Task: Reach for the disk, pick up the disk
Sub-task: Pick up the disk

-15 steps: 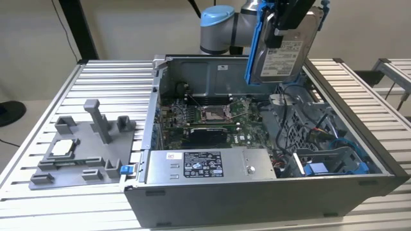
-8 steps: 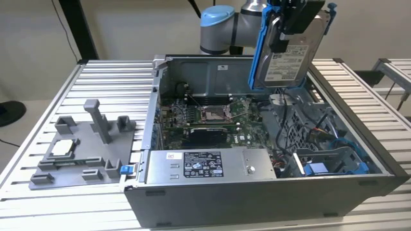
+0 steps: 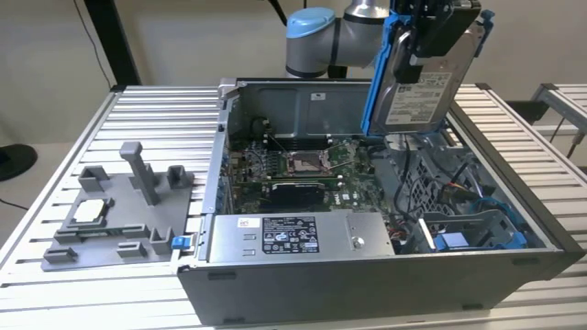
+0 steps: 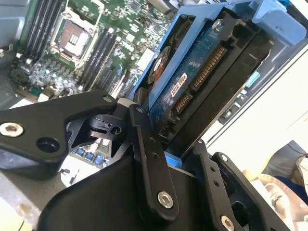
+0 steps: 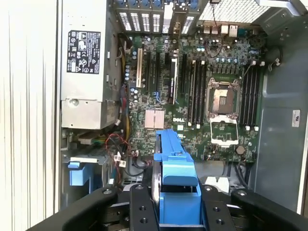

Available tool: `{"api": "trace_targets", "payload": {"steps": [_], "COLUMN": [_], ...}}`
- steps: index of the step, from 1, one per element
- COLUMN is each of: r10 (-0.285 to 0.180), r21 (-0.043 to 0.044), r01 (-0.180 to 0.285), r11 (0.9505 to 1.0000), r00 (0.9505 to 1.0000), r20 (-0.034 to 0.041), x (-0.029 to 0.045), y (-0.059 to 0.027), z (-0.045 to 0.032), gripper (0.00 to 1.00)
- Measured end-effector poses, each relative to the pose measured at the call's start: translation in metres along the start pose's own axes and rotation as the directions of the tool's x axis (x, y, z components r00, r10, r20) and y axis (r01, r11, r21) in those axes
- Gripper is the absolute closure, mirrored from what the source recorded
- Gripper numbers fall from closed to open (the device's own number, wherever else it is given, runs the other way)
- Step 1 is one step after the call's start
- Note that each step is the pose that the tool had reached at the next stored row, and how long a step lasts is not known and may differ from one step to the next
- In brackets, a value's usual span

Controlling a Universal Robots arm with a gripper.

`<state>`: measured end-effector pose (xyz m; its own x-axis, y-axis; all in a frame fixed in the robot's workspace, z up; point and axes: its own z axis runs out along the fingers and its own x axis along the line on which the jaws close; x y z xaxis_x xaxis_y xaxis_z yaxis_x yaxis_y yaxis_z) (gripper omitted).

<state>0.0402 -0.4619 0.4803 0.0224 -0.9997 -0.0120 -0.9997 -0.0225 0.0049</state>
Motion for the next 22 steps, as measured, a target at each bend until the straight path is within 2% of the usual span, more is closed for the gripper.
{"api": "trace_targets", "payload": {"steps": [11, 22], "r10": [0.000, 0.000], "r21": [-0.0004, -0.0009], "r01": [0.000, 0.000], "r11": [1.0000, 1.0000], "r00": [1.0000, 1.0000], "r20": [0.0007, 0.0013], "x": [0.0208, 0.0447], "y": [-0.0177, -0.0297], "z": [0.0005, 0.0010], "gripper": [1.00, 1.00]}}
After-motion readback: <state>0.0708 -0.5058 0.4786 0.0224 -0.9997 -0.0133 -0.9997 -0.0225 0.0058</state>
